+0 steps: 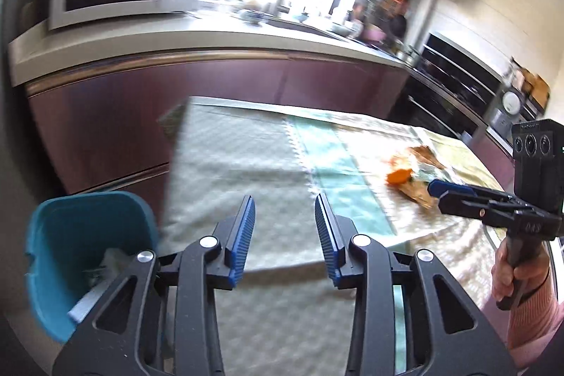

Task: Collect trash
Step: 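Move both open tools back over the table toward the remaining trash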

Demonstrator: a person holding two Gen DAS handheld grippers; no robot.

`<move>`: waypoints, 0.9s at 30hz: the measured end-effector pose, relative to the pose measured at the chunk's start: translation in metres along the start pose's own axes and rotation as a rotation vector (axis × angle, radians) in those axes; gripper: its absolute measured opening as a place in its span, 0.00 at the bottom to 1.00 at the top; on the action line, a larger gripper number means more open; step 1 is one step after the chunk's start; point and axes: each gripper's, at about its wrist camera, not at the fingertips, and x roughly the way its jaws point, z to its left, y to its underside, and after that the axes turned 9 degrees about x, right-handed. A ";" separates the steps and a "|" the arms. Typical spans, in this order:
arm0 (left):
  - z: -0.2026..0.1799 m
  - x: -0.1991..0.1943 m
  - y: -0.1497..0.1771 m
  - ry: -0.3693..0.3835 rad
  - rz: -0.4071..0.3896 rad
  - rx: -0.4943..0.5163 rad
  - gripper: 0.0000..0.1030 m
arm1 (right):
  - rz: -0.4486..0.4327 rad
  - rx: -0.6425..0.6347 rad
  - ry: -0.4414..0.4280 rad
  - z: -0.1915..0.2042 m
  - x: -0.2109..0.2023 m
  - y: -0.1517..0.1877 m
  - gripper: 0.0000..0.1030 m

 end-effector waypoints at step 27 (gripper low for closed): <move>-0.164 0.159 -0.048 0.135 0.182 0.254 0.34 | -0.117 0.392 0.178 -0.179 -0.047 -0.008 0.53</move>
